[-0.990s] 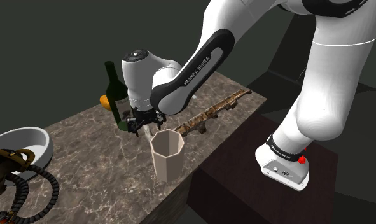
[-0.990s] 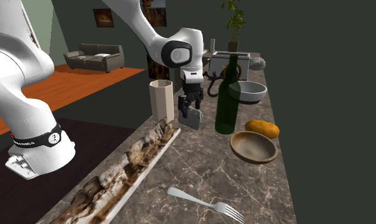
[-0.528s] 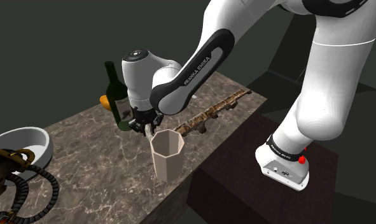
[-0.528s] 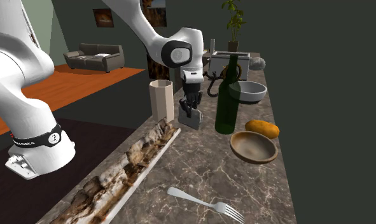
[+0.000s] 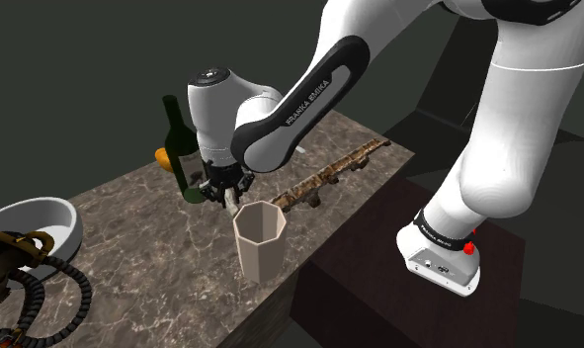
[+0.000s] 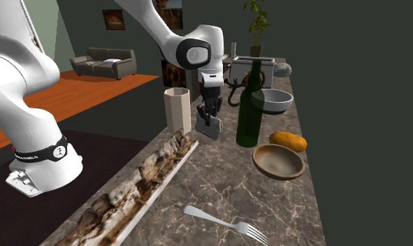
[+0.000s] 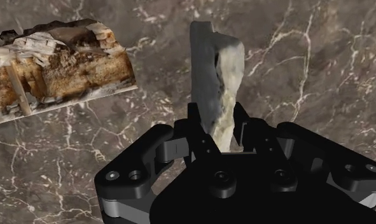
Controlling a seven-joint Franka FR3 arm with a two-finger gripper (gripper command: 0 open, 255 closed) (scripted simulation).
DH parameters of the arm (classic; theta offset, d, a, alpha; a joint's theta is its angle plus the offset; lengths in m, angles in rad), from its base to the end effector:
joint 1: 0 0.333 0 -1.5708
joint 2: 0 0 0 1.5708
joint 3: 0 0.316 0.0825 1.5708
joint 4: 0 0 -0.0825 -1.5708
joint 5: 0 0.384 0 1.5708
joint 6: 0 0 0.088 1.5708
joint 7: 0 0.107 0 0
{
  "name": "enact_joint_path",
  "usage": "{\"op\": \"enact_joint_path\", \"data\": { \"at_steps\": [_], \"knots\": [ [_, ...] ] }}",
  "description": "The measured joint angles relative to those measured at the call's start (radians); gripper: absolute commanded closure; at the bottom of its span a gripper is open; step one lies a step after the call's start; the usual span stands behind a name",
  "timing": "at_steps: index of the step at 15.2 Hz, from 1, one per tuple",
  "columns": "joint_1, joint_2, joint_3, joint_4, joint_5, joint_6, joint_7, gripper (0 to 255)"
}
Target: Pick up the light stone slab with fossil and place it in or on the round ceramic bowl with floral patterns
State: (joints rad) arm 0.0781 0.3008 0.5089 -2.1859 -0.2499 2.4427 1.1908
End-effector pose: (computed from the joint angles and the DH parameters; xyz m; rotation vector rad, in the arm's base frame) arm 0.4653 0.3078 0.2661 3.0637 -0.6711 0.0250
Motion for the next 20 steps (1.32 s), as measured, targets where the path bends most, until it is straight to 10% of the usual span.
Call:
{"op": "enact_joint_path", "data": {
  "at_steps": [20],
  "knots": [
    [-0.045, -0.178, 0.049, 0.078, 0.15, -0.225, -0.113, 255]
  ]
}}
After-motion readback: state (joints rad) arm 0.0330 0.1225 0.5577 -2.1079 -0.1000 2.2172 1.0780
